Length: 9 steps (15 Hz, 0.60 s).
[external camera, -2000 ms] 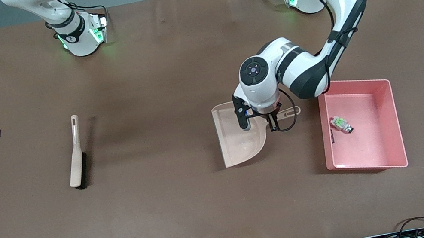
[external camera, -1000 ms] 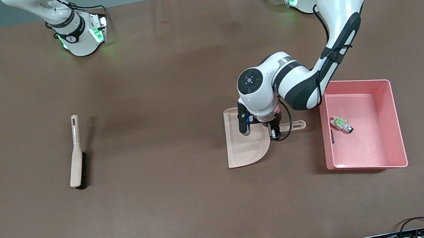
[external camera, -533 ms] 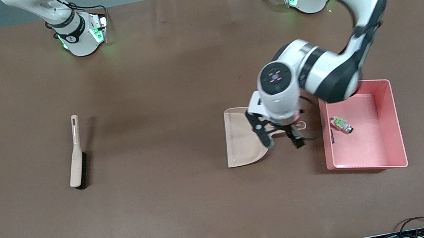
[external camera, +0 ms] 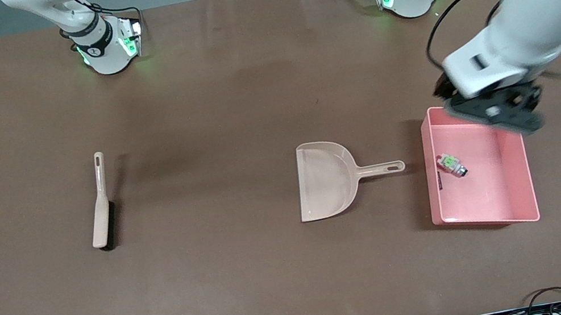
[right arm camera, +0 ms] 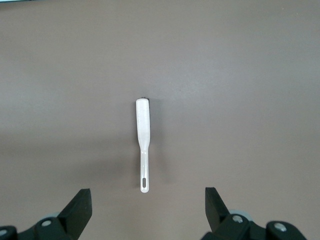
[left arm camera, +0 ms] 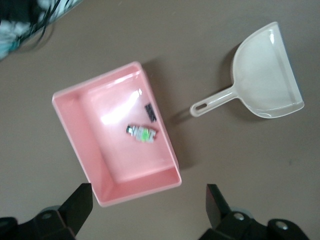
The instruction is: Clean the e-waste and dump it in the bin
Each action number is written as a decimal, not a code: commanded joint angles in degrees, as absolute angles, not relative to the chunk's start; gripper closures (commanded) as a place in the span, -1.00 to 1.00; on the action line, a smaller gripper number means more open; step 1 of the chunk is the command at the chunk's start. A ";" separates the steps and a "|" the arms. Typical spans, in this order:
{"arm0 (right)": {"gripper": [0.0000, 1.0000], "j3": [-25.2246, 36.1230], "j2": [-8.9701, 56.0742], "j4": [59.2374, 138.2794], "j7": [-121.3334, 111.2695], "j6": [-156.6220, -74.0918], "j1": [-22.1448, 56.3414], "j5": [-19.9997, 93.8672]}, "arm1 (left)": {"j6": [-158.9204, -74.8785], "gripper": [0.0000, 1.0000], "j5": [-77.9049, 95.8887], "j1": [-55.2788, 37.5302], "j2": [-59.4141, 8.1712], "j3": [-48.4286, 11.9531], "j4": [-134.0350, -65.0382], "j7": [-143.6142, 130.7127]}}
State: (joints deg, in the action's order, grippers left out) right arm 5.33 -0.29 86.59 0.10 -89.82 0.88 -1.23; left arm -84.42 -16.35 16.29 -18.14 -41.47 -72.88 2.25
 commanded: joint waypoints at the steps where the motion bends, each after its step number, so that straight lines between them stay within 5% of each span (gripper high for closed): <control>1: -1.00 4.83 -0.79 86.48 -0.53 -89.56 0.61 -2.20 | -83.23 -1.00 -11.87 23.45 -14.42 -41.40 -74.36 -2.28; 7: -1.00 4.83 -0.79 86.48 -0.44 -89.47 0.62 -2.20 | -83.14 -1.00 -8.70 27.34 -12.93 -40.87 -74.53 -2.37; 9: -1.00 4.75 -0.79 86.40 -0.44 -89.47 0.70 -2.20 | -83.06 -1.00 -8.70 20.70 -11.87 -33.01 -74.62 -1.76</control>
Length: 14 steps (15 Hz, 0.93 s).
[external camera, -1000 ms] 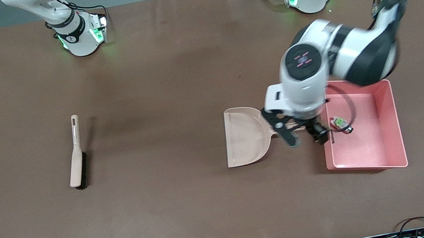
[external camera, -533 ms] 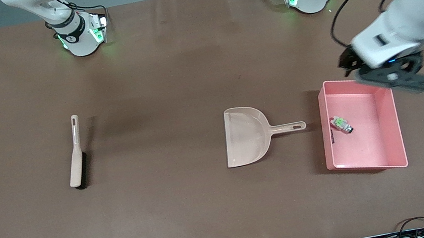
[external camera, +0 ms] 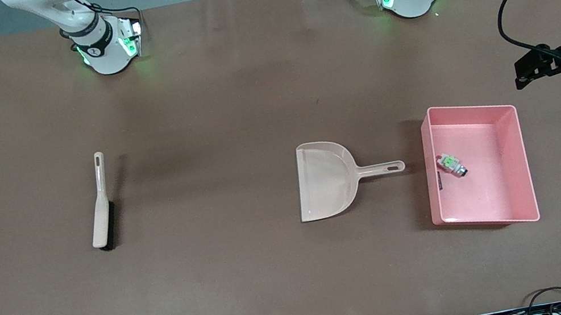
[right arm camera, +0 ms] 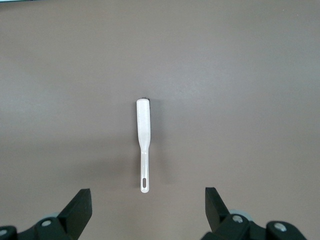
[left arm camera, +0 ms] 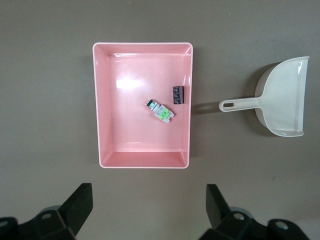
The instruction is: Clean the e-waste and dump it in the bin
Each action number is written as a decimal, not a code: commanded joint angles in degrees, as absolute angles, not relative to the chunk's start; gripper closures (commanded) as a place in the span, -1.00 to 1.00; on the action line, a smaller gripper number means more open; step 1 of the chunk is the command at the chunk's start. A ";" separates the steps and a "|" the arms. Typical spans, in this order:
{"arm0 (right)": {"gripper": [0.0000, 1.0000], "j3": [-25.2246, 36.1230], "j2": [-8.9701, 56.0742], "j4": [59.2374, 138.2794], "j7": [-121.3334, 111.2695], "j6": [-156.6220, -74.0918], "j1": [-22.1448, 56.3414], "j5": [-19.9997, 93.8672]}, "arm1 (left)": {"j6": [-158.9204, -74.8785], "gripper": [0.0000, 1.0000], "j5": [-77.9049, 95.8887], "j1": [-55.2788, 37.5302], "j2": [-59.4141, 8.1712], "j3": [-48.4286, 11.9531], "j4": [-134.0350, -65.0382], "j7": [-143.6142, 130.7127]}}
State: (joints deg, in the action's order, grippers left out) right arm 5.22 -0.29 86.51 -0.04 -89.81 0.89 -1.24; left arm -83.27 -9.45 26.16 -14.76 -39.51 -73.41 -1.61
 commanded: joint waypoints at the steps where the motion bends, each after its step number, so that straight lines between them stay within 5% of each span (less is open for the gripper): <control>1: -1.00 4.75 -0.79 86.40 -0.44 -89.47 0.70 -2.20 | -83.06 -1.00 -8.27 14.48 -10.39 -25.22 -74.71 -1.50; 3: -1.00 4.75 -0.79 86.40 -0.44 -89.47 0.70 -2.20 | -82.97 -1.00 -1.27 3.65 -8.62 -12.36 -75.49 -1.84; 8: -1.00 4.75 -0.79 86.40 -0.35 -89.56 0.70 -1.94 | -93.77 -1.00 2.37 -3.93 0.52 -1.09 -91.48 1.49; 14: -1.00 4.75 -0.70 86.40 -0.26 -89.82 0.70 -1.67 | -93.52 -1.00 1.58 -5.19 -2.11 -1.49 -87.71 -1.31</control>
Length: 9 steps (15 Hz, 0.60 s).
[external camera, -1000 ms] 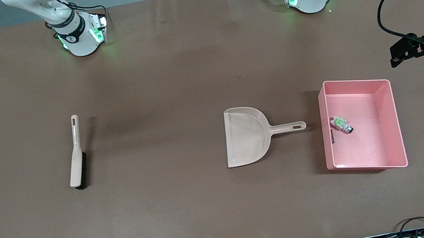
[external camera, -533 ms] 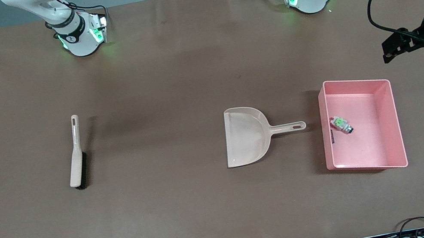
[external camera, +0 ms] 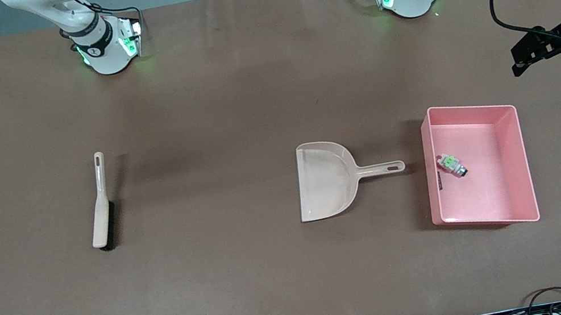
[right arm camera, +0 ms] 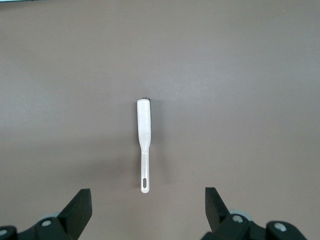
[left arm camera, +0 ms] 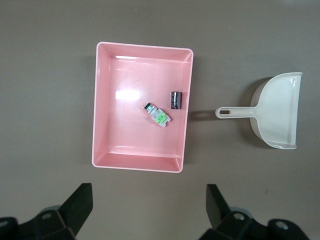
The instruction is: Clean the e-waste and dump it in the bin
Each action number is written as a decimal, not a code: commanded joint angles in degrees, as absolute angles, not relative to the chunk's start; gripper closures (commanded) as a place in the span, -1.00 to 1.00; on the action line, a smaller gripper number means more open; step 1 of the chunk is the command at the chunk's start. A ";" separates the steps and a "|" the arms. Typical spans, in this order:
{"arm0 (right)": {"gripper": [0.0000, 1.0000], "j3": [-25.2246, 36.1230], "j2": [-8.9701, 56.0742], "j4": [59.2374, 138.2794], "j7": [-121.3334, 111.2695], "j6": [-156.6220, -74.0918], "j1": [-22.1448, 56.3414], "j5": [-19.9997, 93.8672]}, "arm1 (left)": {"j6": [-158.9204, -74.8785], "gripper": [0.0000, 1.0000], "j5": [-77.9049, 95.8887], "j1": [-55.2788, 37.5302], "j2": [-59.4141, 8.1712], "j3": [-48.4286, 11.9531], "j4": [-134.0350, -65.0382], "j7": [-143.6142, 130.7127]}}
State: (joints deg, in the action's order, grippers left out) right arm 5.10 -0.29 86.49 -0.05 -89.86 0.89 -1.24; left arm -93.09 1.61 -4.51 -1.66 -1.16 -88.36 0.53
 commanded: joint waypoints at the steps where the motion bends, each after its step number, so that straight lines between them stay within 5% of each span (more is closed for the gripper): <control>1: -1.00 4.75 -0.62 86.40 -0.26 -89.74 0.70 -1.67 | -93.52 -1.00 1.50 -5.19 -2.11 -1.49 -87.71 -1.84; 9: -1.00 4.83 -0.62 86.40 -0.26 -89.47 0.62 -1.67 | -93.25 -1.00 1.41 -4.84 -2.37 -1.58 -87.63 -2.11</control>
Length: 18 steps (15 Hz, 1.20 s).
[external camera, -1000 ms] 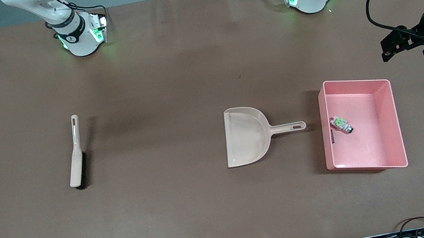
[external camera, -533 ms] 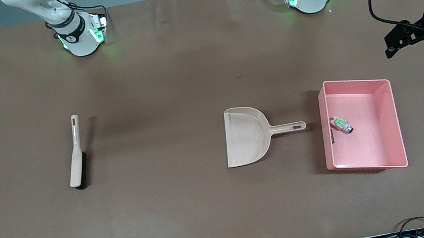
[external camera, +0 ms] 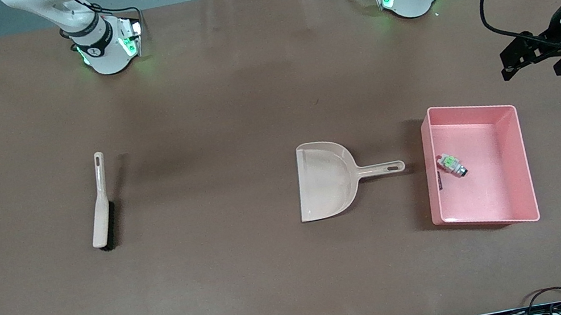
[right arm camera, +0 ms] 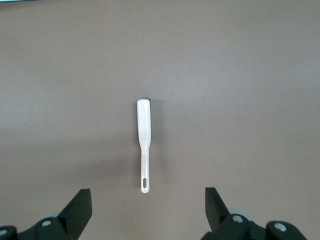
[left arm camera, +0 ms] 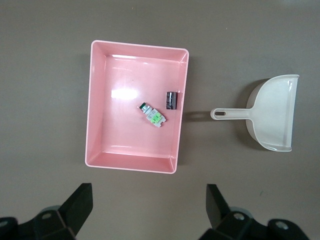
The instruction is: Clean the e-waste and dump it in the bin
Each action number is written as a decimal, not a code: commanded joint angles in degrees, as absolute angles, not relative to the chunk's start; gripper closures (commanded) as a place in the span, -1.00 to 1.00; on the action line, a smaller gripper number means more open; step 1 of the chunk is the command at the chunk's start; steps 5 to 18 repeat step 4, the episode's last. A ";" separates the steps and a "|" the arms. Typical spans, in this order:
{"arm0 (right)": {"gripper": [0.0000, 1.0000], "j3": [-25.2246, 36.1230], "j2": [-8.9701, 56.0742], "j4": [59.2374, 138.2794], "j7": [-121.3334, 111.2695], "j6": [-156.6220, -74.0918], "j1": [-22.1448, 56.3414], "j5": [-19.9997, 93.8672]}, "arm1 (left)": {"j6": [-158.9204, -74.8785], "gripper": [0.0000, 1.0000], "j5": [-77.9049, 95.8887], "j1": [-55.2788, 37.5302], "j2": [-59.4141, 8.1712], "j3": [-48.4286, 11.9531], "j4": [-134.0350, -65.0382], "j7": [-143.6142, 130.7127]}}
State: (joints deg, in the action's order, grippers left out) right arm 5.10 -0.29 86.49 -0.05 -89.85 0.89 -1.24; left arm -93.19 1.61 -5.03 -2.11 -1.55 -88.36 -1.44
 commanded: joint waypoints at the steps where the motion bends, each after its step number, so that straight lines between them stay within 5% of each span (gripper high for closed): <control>1: -1.00 4.83 -0.62 86.40 -0.26 -89.47 0.62 -1.67 | -93.25 -1.00 1.41 -4.75 -2.46 -1.58 -87.63 -2.11; 18: -1.00 4.83 -0.62 86.40 -0.26 -89.56 0.62 -1.67 | -93.16 -1.00 1.41 -4.75 -2.46 -1.58 -87.80 -2.02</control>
